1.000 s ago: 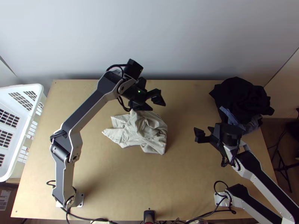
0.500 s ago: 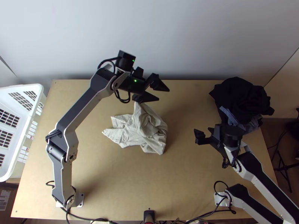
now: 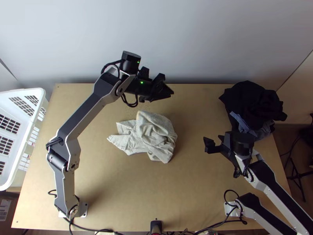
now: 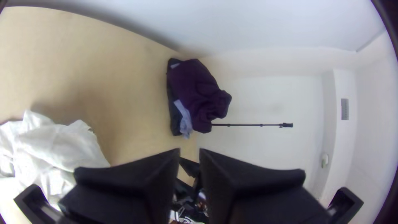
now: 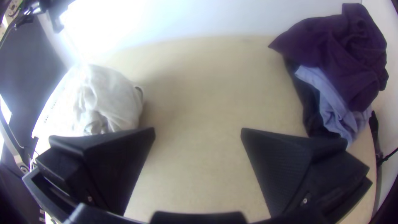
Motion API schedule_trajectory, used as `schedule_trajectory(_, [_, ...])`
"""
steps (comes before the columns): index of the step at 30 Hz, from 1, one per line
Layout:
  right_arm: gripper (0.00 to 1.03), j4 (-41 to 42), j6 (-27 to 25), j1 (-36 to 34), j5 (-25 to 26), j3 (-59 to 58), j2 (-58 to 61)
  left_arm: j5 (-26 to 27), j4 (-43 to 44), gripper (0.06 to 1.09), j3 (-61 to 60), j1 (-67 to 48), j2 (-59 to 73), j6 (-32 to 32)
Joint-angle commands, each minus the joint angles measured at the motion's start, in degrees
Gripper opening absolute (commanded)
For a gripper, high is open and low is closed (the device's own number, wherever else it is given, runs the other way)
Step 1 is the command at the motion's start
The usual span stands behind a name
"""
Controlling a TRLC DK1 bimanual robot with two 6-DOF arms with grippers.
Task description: Fold the t-shirt
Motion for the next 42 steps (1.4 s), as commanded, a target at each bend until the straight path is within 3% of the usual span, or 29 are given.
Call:
schedule_trajectory(1, [0.96,-0.3,-0.3,-0.1,0.0,-0.8,-0.8,-4.2,0.0,0.12,-0.1,-1.0,-0.7,3.4])
schedule_trajectory(6, [0.96,-0.2,-1.1,-0.2,0.0,-0.8,-0.8,-4.3,-1.0,0.12,-0.4,-0.4,-2.8,6.2])
schedule_trajectory(11, [0.96,-0.3,-1.6,-0.2,0.0,-1.0,-0.8,-6.6,-7.0,0.12,-3.9,5.0,-6.9,13.9])
schedule_trajectory(14, [0.96,-1.1,-1.4,0.6,-0.1,-0.8,-0.6,-11.0,-9.0,0.12,-11.8,9.9,-11.1,20.4])
schedule_trajectory(21, [0.96,-1.5,0.8,3.7,-2.4,1.4,2.4,-12.2,-7.0,0.12,-34.7,21.5,-22.2,27.6])
schedule_trajectory(26, [0.96,-5.1,1.4,7.1,-3.7,7.6,6.8,-17.0,-4.0,0.12,-50.2,24.2,-29.7,35.0])
schedule_trajectory(31, [0.96,-10.5,2.0,10.2,-4.7,15.8,11.0,-21.2,-3.6,0.09,-58.5,24.4,-32.8,44.4])
schedule_trajectory(35, [0.96,-14.1,4.3,12.2,-8.6,21.8,14.1,-26.2,-0.7,0.09,-67.3,24.9,-36.8,46.1])
schedule_trajectory(42, [0.96,-20.3,5.5,21.8,-11.0,30.9,22.8,-28.2,4.2,0.09,-79.4,24.9,-46.8,46.1])
